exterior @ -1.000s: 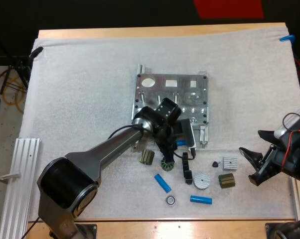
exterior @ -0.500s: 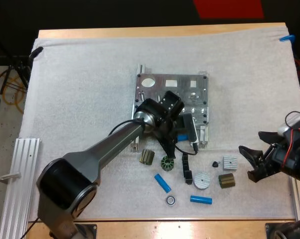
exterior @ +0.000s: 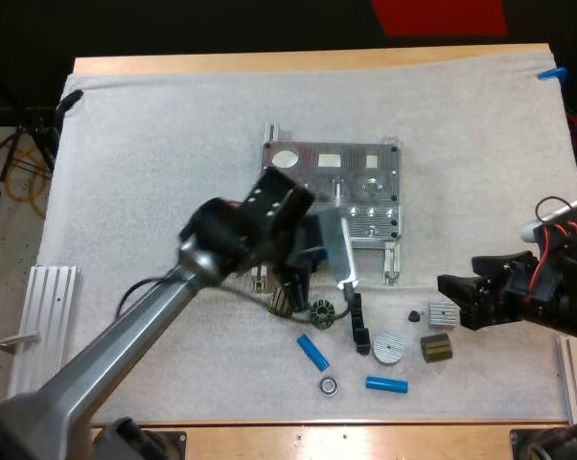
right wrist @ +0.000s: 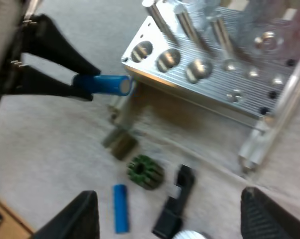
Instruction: Load cells from left to right
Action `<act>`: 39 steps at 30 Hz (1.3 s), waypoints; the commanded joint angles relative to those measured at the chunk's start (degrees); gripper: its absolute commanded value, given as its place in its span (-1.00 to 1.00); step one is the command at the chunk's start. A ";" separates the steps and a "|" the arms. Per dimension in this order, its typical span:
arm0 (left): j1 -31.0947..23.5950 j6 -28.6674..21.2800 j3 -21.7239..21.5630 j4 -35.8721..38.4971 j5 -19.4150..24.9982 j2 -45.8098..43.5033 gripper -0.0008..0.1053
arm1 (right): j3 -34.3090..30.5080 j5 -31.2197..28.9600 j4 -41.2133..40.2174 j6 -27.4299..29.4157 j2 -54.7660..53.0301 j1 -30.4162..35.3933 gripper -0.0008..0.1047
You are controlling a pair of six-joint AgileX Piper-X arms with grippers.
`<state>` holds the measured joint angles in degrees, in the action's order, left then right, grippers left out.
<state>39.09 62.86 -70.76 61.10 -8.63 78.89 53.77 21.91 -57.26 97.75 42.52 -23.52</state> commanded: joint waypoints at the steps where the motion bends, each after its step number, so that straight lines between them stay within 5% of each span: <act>1: 0.09 -0.16 0.18 1.97 -0.14 -2.79 -0.98 | 0.61 2.91 1.28 -0.34 0.35 -0.08 0.14; 10: 0.09 1.73 0.25 4.79 -7.45 -12.18 -0.98 | 0.61 20.32 6.27 -4.91 5.70 -0.08 0.14; 16: 0.09 1.74 0.25 4.79 -7.58 -12.69 -0.98 | 0.61 27.11 15.54 -10.77 11.27 -0.08 0.14; 26: 0.09 1.63 0.25 4.63 -7.86 -12.69 -0.98 | 0.61 31.11 22.81 -15.55 18.59 -0.57 0.14; 39: 0.09 1.22 0.25 4.65 -7.86 -12.69 -0.98 | 0.61 30.84 34.53 -20.91 26.39 -10.39 0.14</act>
<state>39.09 63.90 -70.38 65.87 -16.07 66.52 53.91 51.90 -24.26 76.86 69.01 -33.64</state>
